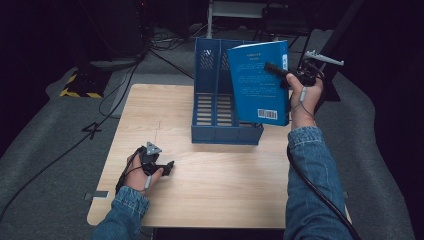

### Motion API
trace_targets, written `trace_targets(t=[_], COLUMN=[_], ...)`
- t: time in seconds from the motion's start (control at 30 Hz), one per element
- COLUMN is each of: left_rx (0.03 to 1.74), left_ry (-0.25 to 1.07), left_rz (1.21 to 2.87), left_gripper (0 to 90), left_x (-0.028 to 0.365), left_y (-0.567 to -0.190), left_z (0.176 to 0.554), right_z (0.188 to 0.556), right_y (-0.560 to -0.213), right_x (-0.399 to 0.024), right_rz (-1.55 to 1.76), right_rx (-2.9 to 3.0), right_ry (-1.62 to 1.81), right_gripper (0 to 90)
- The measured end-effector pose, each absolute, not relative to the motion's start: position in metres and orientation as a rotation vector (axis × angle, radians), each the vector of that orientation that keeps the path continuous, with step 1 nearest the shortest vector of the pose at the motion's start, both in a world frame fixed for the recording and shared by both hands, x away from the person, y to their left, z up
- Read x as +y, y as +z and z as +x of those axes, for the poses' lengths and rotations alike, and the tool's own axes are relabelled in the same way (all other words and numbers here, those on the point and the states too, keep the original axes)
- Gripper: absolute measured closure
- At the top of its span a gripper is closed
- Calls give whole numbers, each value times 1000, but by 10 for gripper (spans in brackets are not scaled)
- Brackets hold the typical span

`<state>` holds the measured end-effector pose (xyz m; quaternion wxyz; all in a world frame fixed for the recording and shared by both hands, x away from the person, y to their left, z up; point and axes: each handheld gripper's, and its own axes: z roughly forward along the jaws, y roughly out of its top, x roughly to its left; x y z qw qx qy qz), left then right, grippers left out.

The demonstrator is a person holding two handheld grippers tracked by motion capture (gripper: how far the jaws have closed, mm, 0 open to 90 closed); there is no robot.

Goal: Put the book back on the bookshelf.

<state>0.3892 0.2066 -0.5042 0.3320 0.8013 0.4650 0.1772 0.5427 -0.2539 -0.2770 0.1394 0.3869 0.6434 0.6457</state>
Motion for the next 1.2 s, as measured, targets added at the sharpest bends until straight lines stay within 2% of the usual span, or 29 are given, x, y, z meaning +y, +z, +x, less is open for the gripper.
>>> trace_targets(t=[0.3,0.83,1.2], left_rx=[1216,1216,1215], left_ry=[459,467,466], left_rz=[2097,2097,2096], left_gripper=[194,194,194], left_x=[207,206,206], left_y=[-504,-504,-504], left_z=[389,389,389], right_z=[557,547,555], right_y=[-287,-286,-293], right_x=[-265,-279,-291], right_rz=[1120,1135,1214], right_rx=[1846,1799,1727], right_ry=[1908,1897,1892], right_gripper=[619,618,619])
